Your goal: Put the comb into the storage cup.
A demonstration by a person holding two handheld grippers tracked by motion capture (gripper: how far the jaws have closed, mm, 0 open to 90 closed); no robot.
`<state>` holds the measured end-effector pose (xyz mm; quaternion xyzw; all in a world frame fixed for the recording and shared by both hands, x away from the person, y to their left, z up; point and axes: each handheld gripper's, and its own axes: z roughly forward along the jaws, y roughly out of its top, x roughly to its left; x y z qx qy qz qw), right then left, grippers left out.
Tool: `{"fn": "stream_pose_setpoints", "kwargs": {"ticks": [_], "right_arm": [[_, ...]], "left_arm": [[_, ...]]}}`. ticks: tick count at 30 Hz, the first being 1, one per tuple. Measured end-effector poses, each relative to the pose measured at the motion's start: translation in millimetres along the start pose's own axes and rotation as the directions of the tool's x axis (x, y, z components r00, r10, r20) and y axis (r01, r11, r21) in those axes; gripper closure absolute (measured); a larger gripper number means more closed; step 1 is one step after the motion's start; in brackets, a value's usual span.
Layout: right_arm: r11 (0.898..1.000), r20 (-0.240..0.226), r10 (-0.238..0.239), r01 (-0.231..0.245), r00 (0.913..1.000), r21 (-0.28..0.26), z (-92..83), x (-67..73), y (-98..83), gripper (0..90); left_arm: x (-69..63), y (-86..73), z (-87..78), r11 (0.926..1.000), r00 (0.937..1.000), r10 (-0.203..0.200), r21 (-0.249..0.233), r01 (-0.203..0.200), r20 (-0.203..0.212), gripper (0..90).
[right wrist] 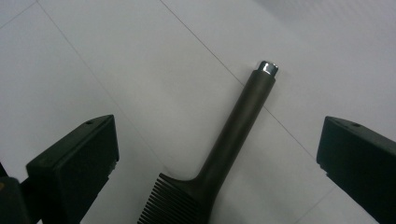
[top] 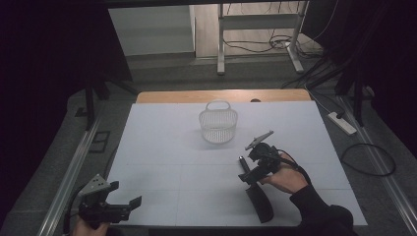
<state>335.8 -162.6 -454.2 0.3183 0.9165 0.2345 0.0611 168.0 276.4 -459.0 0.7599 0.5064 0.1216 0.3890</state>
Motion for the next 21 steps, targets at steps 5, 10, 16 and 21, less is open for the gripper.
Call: {"fn": "stream_pose_setpoints", "kwargs": {"ticks": [5,10,16,21], "right_arm": [[1.0,0.002,-0.011,0.011,0.9999,0.007,4.3,1.8,5.9,0.0],[1.0,-0.008,-0.019,0.019,0.9998,0.013,9.1,4.3,13.2,0.0],[0.999,-0.02,-0.035,0.035,0.9992,0.027,17.2,8.5,21.7,0.0],[0.998,-0.03,-0.057,0.058,0.9979,0.017,20.2,10.2,27.1,13.0]], "left_arm": [[0.1,0.1,0.1,1.0,1.0,-0.001,0.0,0.001,0.001,0.6],[0.2,0.1,0.2,1.0,1.0,0.0,0.001,0.0,0.002,0.6],[0.3,0.1,0.1,1.0,1.0,-0.001,0.0,0.001,0.003,0.7],[0.3,0.1,0.1,1.0,1.0,0.0,0.001,0.0,0.003,0.7]]}}
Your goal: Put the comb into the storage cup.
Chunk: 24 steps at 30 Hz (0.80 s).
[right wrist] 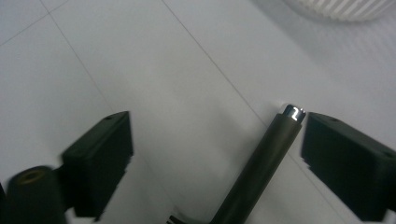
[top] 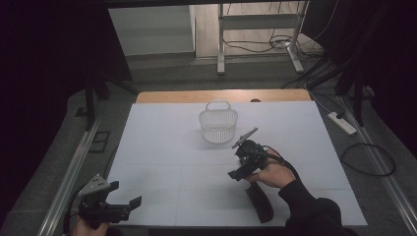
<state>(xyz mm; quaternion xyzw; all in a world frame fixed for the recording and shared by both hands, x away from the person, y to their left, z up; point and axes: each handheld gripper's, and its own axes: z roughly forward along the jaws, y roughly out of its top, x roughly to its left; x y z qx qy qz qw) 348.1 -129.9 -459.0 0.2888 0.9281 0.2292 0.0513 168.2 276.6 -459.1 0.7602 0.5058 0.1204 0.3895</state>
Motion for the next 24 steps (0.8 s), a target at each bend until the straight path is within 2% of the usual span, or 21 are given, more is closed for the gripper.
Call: {"fn": "stream_pose_setpoints", "kwargs": {"ticks": [5,7,10,13,14,21,24], "right_arm": [[1.0,0.007,0.006,-0.006,1.0,-0.01,0.0,-4.4,2.1,41.8],[1.0,-0.004,0.0,0.0,1.0,-0.012,0.8,-6.4,3.0,52.8],[1.0,-0.015,-0.019,0.019,0.9997,-0.007,2.5,-8.0,4.7,69.8],[0.999,-0.004,-0.041,0.041,0.9992,-0.001,4.6,-8.6,5.1,87.2],[0.999,-0.003,-0.047,0.047,0.9989,0.0,4.9,-8.9,5.1,89.4],[0.998,0.007,-0.055,0.055,0.9985,-0.009,11.1,-12.7,4.2,89.6],[0.999,0.004,-0.042,0.042,0.9991,0.007,17.3,-13.7,2.8,89.5]], "left_arm": [[0.0,0.0,0.1,1.0,1.0,0.0,0.0,0.0,0.0,0.7],[0.1,0.1,0.1,1.0,1.0,0.0,0.001,0.0,0.0,0.7],[-0.1,0.1,0.2,1.0,1.0,0.001,0.001,-0.001,0.0,0.7],[-0.1,0.1,0.1,1.0,1.0,0.001,0.001,-0.001,-0.001,0.8],[-0.1,0.1,0.2,1.0,1.0,0.002,0.001,-0.002,-0.001,0.8],[-0.3,0.2,0.3,1.0,1.0,0.005,0.004,-0.005,-0.001,0.9],[-0.8,0.3,0.5,0.9999,1.0,0.009,0.006,-0.009,-0.002,0.9]]}}
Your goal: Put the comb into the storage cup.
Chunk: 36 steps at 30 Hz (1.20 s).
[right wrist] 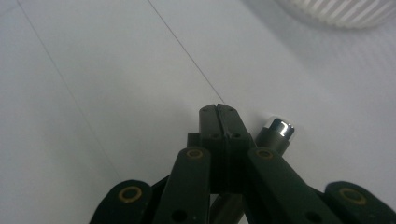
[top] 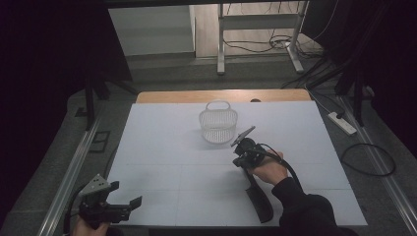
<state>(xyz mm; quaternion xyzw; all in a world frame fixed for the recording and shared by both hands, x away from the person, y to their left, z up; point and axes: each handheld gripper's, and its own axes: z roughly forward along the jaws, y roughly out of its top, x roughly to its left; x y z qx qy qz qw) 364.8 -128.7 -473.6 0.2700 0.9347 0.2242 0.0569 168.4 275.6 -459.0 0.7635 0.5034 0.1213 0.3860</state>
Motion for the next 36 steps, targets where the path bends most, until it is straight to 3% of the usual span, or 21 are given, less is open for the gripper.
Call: {"fn": "stream_pose_setpoints", "kwargs": {"ticks": [13,20,36], "right_arm": [[0.998,0.017,-0.006,0.005,0.9998,0.069,19.2,-4.4,-5.0,89.5],[0.997,0.026,0.009,-0.011,0.9996,0.072,21.5,-12.1,-6.7,89.5],[0.993,0.09,0.073,-0.081,0.9933,0.087,18.9,-36.3,-18.3,89.5]], "left_arm": [[-0.2,0.2,0.4,1.0,1.0,0.002,0.003,-0.002,-0.002,1.1],[-0.2,0.6,0.9,1.0,1.0,0.0,0.007,0.0,-0.004,1.2],[0.0,0.4,0.6,1.0,1.0,0.0,0.004,0.0,-0.002,1.2]]}}
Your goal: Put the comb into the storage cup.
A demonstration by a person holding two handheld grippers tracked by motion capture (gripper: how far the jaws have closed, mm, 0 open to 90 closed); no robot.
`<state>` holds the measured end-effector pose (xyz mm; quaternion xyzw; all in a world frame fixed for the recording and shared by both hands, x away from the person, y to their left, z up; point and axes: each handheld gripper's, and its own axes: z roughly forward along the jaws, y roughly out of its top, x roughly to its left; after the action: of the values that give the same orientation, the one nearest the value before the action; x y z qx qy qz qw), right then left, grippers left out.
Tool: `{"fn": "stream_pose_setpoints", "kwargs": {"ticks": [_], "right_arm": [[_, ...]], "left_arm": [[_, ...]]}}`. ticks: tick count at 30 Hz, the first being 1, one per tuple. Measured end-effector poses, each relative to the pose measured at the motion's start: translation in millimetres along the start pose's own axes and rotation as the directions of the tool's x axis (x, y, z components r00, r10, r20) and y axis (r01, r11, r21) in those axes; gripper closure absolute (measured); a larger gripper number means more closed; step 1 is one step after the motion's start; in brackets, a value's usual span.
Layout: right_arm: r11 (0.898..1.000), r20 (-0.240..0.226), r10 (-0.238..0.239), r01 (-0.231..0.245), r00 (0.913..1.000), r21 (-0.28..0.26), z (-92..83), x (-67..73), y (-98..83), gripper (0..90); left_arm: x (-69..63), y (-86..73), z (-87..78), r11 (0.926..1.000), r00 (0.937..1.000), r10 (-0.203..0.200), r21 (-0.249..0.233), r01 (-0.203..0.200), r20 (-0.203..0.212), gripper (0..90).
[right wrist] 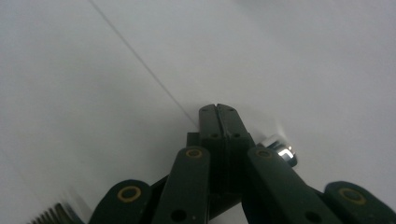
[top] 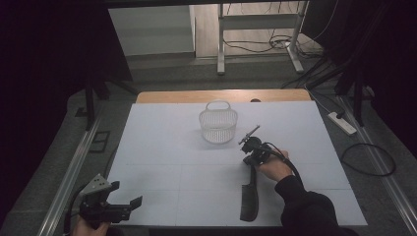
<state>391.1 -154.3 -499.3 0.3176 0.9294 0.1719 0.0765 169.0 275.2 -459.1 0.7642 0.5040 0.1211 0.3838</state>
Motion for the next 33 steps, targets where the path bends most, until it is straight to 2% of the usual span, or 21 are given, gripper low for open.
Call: {"fn": "stream_pose_setpoints", "kwargs": {"ticks": [4,5,10,13,26,33], "right_arm": [[1.0,0.016,0.025,-0.025,0.9996,0.002,-1.7,-6.8,-3.4,89.4],[0.999,0.036,0.038,-0.038,0.9986,0.0,-3.3,-12.2,-6.8,89.5],[0.998,0.037,0.067,-0.067,0.9971,0.0,-6.4,-21.9,-15.5,89.5],[0.998,0.04,0.064,-0.065,0.9971,0.006,-9.2,-24.9,-20.9,89.5],[0.996,0.034,0.086,-0.087,0.9957,0.017,-23.5,-29.7,-52.1,89.5],[0.996,0.039,0.087,-0.088,0.9954,0.011,-28.5,-22.8,-64.5,89.5]], "left_arm": [[-0.1,0.1,0.1,1.0,1.0,0.0,0.0,0.0,0.0,1.3],[0.0,0.1,0.1,1.0,1.0,0.0,0.0,0.0,0.0,1.3],[-0.2,0.2,0.2,1.0,1.0,0.0,0.001,0.0,-0.001,1.3],[-0.2,0.3,0.3,1.0,1.0,0.0,0.001,0.0,-0.001,1.3],[-0.6,0.8,0.5,1.0,1.0,0.006,0.0,-0.006,0.002,1.3],[-0.6,1.2,1.1,1.0,1.0,0.009,-0.001,-0.009,0.004,1.4]]}}
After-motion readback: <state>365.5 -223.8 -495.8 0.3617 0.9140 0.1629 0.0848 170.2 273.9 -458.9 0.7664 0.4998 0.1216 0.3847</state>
